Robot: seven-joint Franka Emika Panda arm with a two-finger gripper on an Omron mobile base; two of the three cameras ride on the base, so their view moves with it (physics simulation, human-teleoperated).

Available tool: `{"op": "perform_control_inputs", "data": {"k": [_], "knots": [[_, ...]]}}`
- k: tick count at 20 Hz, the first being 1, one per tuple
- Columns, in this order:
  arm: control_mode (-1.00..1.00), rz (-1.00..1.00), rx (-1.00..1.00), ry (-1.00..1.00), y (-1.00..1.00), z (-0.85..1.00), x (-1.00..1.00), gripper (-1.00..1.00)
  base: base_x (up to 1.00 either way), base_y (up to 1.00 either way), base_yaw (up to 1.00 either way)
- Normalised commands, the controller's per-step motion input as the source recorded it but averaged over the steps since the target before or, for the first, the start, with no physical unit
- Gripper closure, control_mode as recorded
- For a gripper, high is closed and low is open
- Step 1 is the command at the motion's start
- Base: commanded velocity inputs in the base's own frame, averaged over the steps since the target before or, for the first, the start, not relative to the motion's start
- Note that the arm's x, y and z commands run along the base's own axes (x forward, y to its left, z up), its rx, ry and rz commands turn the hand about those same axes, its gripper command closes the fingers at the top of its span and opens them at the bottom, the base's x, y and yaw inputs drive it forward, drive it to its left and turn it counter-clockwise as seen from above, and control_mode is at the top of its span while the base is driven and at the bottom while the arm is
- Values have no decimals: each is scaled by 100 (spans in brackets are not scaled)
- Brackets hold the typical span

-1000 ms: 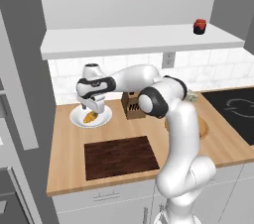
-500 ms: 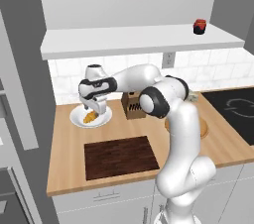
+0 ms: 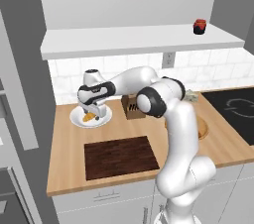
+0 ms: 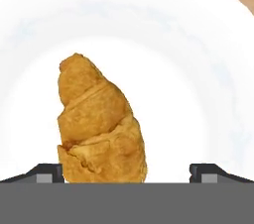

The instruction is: From the different types of pastries on the counter, select a croissant and place it on the cutting board. Then retrieve a jar of jam from the cabinet and place it alongside the croissant on the cutting board.

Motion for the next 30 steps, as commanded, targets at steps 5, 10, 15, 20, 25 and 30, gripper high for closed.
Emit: {"op": "perform_control_inputs", "data": {"k": [5,10,15,20,25,30], "knots": [[-100,2,0,0,0,-8,11,-100,0,0,0],[-100,0,-1,0,0,-8,0,100,0,0,0],[-100,0,0,0,-6,-1,-11,100,0,0,0],[-100,-2,0,-8,-31,3,-46,100,0,0,0],[-100,0,0,-12,-17,5,-20,100,0,0,0],[-100,-3,0,-20,-34,23,-68,100,0,0,0]]}}
